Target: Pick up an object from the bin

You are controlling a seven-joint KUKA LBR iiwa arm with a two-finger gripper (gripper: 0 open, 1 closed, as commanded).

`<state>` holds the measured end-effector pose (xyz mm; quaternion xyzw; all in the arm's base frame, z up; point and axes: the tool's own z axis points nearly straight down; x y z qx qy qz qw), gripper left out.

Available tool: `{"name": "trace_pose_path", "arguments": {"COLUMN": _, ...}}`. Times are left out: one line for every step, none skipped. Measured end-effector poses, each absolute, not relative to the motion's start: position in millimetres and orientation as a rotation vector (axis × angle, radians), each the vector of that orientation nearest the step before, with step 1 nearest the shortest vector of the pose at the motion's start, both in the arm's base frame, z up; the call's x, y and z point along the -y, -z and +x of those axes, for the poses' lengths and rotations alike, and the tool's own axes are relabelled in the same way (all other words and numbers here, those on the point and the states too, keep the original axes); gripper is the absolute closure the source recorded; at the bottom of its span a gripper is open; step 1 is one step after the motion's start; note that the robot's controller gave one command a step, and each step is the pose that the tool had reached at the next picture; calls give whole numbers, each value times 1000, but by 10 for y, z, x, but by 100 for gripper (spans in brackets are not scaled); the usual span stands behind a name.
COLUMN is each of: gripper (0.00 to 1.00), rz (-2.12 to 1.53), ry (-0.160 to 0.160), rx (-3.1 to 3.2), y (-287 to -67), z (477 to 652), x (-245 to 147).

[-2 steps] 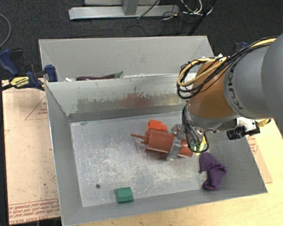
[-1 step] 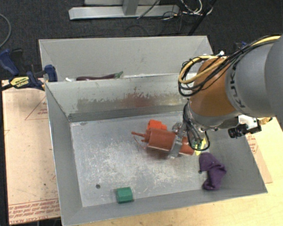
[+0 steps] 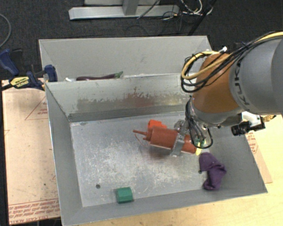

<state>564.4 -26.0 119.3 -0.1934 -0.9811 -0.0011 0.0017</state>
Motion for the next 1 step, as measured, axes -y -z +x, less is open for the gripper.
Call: {"name": "trace_pose_path", "arguments": {"gripper": 100, "rz": -608, "ry": 5, "rx": 3083, "y": -1389, "z": 5655, "x": 260}}
